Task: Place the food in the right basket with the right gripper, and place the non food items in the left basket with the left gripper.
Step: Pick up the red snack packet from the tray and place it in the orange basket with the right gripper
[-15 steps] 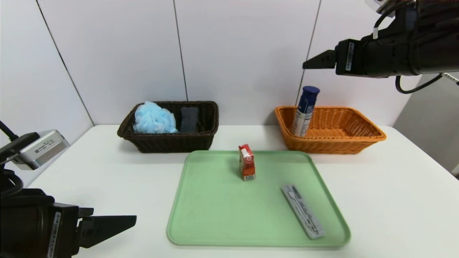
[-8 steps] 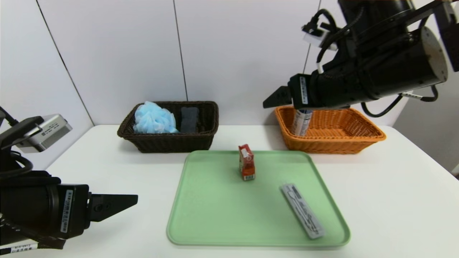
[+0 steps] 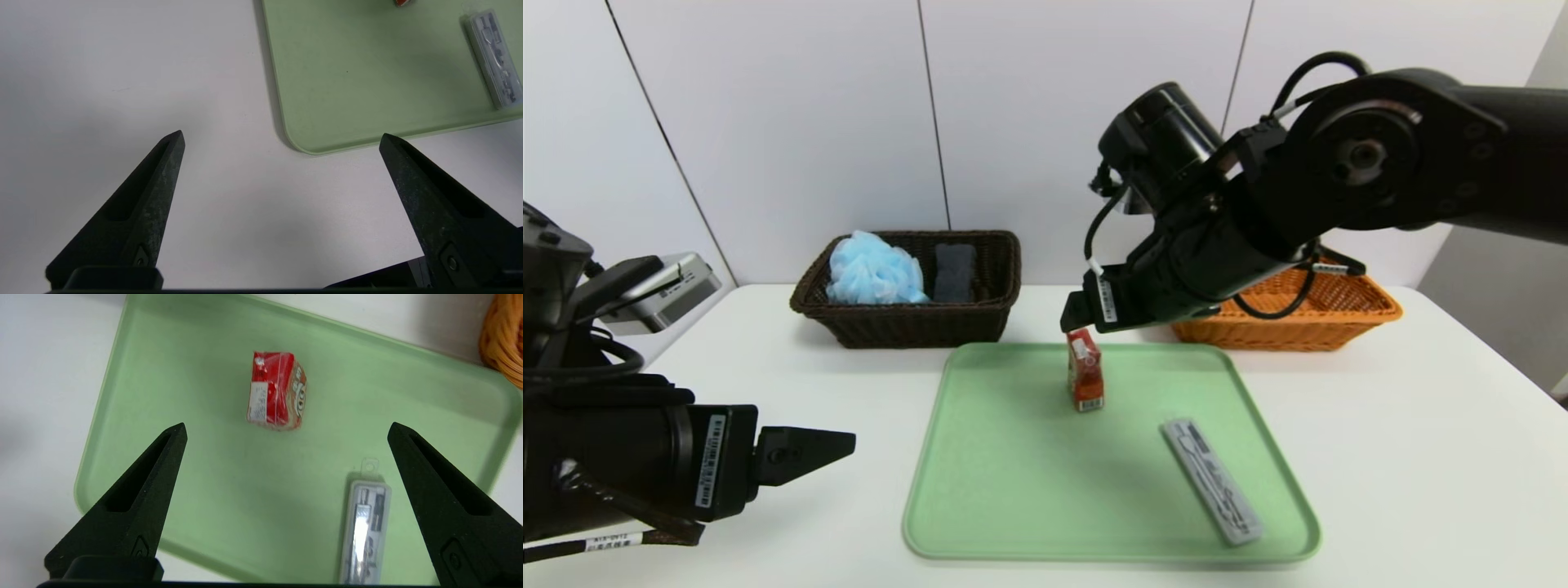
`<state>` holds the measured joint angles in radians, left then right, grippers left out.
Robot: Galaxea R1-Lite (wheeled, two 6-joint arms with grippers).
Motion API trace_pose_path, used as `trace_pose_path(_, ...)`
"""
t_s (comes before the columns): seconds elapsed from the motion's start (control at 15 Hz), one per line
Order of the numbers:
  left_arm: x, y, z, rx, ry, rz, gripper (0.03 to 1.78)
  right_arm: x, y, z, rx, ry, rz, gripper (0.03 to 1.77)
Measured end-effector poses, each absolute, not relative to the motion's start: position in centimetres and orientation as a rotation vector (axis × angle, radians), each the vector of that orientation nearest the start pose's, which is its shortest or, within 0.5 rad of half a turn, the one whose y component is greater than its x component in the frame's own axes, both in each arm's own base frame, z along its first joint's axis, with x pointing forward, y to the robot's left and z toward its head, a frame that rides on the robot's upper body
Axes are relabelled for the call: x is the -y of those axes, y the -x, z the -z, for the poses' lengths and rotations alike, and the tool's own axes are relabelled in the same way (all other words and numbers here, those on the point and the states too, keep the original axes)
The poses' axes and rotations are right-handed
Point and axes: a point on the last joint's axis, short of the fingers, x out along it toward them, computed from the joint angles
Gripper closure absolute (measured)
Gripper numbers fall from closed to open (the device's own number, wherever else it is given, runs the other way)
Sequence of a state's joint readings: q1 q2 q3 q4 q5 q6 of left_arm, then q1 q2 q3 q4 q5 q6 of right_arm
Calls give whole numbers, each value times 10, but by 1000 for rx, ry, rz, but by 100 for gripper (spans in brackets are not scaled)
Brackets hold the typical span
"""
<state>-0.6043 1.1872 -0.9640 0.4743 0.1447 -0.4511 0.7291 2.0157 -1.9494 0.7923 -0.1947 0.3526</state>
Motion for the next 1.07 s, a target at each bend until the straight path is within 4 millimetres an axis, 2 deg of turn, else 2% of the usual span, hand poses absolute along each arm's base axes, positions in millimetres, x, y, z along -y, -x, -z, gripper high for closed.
trace_pose_path(0.4,88,-132,-245,-750,164,279,12,-271,-308,-211,-891,78,-300,10)
trace_pose_path(0.8,90,-136,-242,-766,160,276,12,-285,-326,-179,-886,103,-257,10)
trace_pose_path(1.07,90,-136,-241,-773,156,276,12,-289,-333,-167,-887,106,-247,10)
